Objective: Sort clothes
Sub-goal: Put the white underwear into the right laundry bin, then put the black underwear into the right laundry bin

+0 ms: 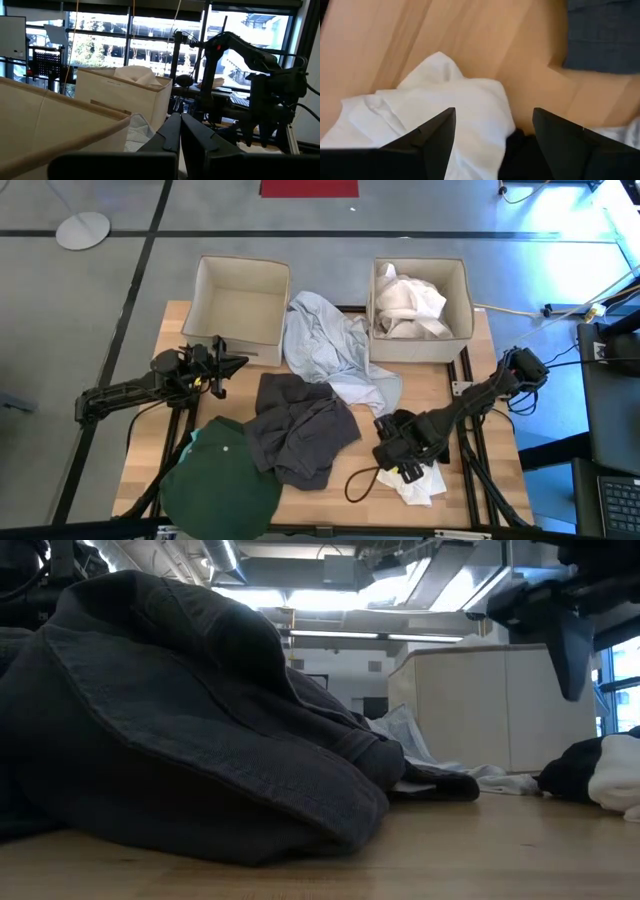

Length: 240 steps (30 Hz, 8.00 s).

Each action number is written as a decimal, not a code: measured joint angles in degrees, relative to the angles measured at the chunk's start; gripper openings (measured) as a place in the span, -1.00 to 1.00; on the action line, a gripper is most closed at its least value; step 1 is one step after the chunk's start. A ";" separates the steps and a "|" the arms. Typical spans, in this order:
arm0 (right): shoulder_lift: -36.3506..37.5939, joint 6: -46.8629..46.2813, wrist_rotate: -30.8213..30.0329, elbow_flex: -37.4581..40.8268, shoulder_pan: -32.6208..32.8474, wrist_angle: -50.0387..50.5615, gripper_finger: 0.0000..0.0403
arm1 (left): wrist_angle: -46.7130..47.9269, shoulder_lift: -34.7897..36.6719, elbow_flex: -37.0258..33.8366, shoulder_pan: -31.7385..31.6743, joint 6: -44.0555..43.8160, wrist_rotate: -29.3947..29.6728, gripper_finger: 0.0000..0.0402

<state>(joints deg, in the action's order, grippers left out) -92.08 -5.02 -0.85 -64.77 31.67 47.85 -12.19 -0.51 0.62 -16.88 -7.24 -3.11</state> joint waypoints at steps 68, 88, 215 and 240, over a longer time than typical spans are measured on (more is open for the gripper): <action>16.36 11.86 -24.74 -19.57 -21.83 9.05 -0.88 | 2.28 -0.02 0.00 0.00 3.01 0.92 -0.98; 19.17 17.59 -39.83 -32.71 -53.52 12.09 -0.87 | 2.30 -0.01 0.00 0.00 2.75 0.90 -0.98; 19.81 -28.04 -7.35 31.06 -12.15 -8.45 0.17 | 2.56 -0.01 -0.02 0.00 1.80 0.85 -0.98; 19.85 -27.73 -7.23 34.88 -12.19 -11.84 -0.90 | 2.56 -0.02 -0.02 0.00 1.70 0.85 -0.98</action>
<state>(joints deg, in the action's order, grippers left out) -72.23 -32.75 -8.08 -29.89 19.49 36.02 -9.63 -0.54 0.60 -16.88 -5.54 -2.26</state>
